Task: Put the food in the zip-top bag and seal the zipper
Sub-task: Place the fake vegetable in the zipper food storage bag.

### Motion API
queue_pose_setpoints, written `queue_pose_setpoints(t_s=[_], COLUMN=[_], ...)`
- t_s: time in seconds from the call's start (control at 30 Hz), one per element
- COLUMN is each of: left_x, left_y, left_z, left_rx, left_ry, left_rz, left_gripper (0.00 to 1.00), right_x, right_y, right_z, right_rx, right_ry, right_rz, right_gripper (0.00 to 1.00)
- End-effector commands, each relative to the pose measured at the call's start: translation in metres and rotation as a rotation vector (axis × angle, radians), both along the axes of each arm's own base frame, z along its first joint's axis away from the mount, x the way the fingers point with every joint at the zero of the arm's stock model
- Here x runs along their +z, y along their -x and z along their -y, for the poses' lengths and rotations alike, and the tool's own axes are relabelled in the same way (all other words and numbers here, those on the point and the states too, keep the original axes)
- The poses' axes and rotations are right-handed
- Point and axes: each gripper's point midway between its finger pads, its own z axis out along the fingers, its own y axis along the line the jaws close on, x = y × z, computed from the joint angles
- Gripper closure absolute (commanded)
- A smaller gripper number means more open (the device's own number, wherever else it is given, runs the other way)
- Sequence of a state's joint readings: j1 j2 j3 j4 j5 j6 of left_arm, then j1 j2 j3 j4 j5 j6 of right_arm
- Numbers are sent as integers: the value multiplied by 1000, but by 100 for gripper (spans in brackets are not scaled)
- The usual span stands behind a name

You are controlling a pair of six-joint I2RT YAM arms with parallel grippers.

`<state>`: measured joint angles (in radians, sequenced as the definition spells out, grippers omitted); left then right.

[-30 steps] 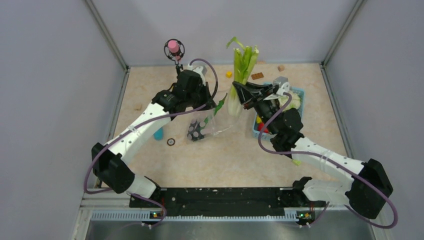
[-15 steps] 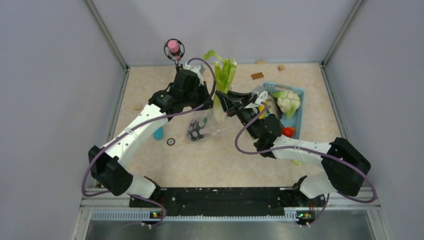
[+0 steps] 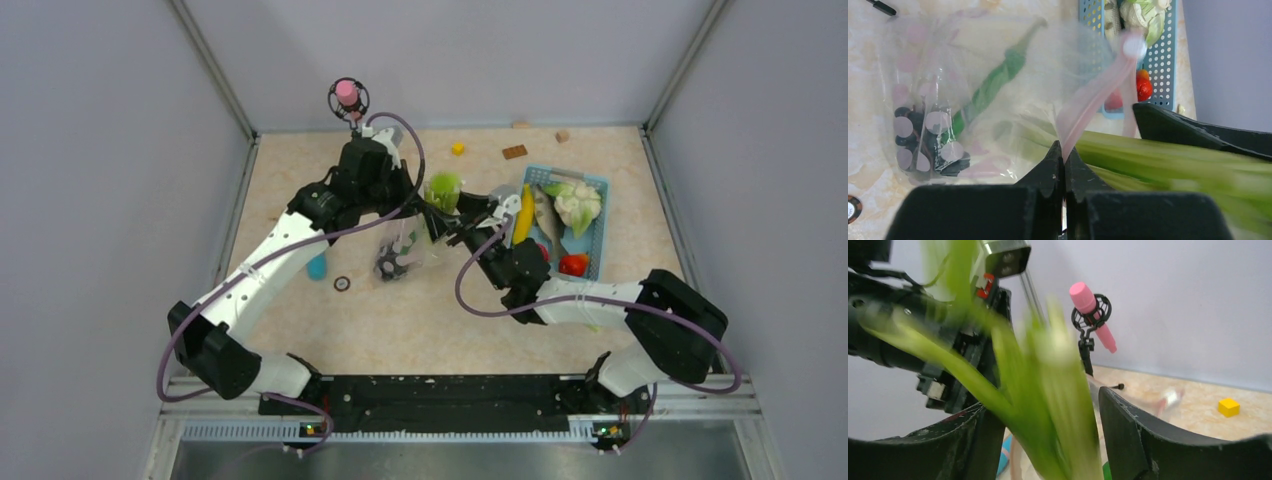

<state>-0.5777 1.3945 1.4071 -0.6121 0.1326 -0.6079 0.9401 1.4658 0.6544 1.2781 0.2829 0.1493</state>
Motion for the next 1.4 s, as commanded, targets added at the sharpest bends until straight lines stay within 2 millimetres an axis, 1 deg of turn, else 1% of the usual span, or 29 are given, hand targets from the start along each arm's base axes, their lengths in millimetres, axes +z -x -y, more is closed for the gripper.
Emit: queue_pose_setpoints(t_s=[0.0,0.1,0.13,0.2,0.23,0.27,0.33,0.43,0.5,0.6,0.77,0.83,1.0,1.07,1.13,1.27,1.37], left_x=[35,35,33,33,32,32,32,30,27,23,14,12,10,10,10,9,8], left_y=[-3,-3,-3,-3,-3,-4,-4,-5,-7,-10,-18,-21,-26,-26,-26,-27,-27], left_z=[-5,-3,-2,-2,-2,-2,-3,-5,-6,-4,-1,1,6,8,8,8,10], left_rx=[28,17,13,8,8,9,9,15,17,17,13,4,-16,-30,-31,-35,-40], left_ry=[51,59,60,59,55,55,53,44,38,36,45,52,64,71,70,74,78], left_rz=[92,96,93,92,91,93,93,94,91,82,58,52,43,45,45,42,39], left_gripper=[100,100,100,100,100,100,100,100,100,100,100,100,100,100,100,100,100], right_x=[6,0,3,-1,-2,-7,-16,-33,-42,-32,-5,1,12,19,19,-3,-18], right_y=[2,-7,-9,-13,-14,-16,-20,-19,-16,-14,-4,1,14,19,23,31,41], right_z=[-8,-9,-9,-8,-8,-8,-8,-8,-4,7,20,27,51,60,68,81,86], right_rx=[5,-31,-42,-59,-66,-75,-93,-96,-100,-124,-116,-115,-137,-143,-147,-154,-122], right_ry=[50,110,119,146,155,172,214,308,378,427,442,452,410,373,357,349,315], right_rz=[-25,-107,-119,-164,-185,-215,-278,-351,-381,-374,-323,-311,-287,-264,-254,-296,-322], right_gripper=[33,31,31,31,33,35,37,36,34,31,26,25,22,21,21,21,21])
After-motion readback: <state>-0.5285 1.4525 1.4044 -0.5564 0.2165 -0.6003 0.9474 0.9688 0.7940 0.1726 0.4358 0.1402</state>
